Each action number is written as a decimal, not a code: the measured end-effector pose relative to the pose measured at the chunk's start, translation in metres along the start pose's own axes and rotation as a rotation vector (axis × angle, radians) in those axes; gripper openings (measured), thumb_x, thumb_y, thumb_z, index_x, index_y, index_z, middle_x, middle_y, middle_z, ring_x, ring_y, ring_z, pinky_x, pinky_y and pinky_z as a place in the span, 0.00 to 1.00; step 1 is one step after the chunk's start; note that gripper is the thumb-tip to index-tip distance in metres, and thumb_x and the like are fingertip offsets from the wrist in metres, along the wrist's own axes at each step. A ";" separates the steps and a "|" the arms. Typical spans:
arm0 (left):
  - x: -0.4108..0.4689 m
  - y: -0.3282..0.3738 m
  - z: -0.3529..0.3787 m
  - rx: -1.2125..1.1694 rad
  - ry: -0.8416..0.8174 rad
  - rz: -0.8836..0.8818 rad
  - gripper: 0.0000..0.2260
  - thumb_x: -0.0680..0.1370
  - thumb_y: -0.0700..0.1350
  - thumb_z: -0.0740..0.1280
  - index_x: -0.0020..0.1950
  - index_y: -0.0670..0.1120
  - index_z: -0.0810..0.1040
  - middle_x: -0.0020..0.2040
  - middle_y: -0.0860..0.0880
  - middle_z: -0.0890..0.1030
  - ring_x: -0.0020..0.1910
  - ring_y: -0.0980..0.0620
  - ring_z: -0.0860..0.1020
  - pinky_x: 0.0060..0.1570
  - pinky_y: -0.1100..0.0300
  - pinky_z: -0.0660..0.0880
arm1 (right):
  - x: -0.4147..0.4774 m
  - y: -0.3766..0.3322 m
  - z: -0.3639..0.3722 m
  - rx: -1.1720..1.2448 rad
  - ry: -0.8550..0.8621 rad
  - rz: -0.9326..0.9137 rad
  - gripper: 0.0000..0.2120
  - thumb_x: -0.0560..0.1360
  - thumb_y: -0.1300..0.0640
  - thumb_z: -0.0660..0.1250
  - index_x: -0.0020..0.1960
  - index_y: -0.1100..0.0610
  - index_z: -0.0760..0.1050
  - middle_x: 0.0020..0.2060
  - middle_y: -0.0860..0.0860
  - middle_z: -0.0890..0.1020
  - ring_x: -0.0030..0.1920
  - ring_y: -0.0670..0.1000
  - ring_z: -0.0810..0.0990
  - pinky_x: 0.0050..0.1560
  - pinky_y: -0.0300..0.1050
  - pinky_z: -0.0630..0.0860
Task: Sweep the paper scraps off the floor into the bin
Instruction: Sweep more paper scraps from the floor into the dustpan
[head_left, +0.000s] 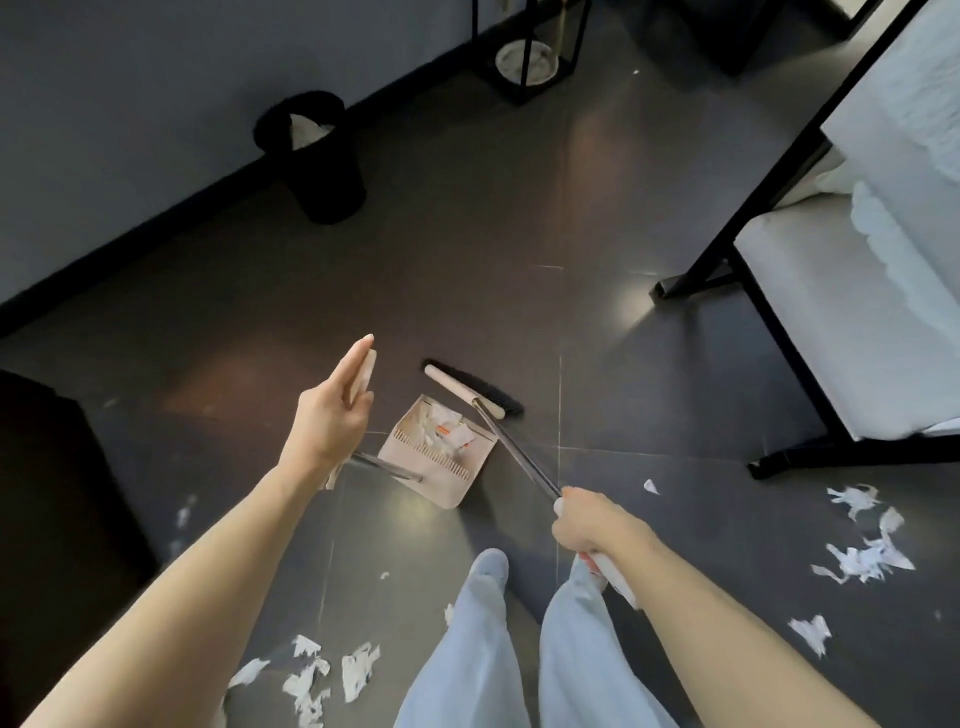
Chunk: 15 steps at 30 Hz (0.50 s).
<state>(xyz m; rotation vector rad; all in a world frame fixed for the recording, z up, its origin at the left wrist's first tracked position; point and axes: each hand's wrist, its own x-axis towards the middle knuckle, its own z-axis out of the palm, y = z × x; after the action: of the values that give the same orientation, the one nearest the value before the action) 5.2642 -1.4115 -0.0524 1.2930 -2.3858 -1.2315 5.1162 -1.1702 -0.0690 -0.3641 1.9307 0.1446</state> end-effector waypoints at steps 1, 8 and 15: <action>-0.001 0.001 0.002 0.000 0.004 0.005 0.27 0.79 0.37 0.63 0.74 0.58 0.63 0.65 0.52 0.76 0.43 0.52 0.78 0.51 0.64 0.72 | -0.002 0.000 -0.003 -0.019 0.001 -0.020 0.15 0.78 0.63 0.56 0.64 0.60 0.69 0.50 0.56 0.79 0.43 0.55 0.76 0.37 0.45 0.73; -0.023 0.009 0.022 -0.020 0.003 0.013 0.28 0.79 0.36 0.63 0.74 0.59 0.64 0.62 0.55 0.75 0.47 0.51 0.79 0.55 0.61 0.73 | -0.026 0.025 0.005 0.013 -0.118 -0.058 0.13 0.75 0.63 0.58 0.58 0.61 0.72 0.34 0.56 0.77 0.27 0.52 0.73 0.30 0.40 0.70; -0.100 0.023 0.042 -0.037 0.113 -0.029 0.27 0.79 0.36 0.62 0.75 0.58 0.63 0.67 0.51 0.74 0.57 0.42 0.78 0.61 0.54 0.73 | -0.069 0.111 -0.019 0.006 -0.074 -0.152 0.17 0.73 0.66 0.57 0.61 0.58 0.72 0.32 0.58 0.75 0.33 0.57 0.72 0.33 0.43 0.72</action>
<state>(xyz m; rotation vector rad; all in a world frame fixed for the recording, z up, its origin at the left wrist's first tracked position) 5.2913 -1.3043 -0.0404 1.3535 -2.2635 -1.1710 5.0878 -1.0579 -0.0060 -0.4934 1.8223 0.0516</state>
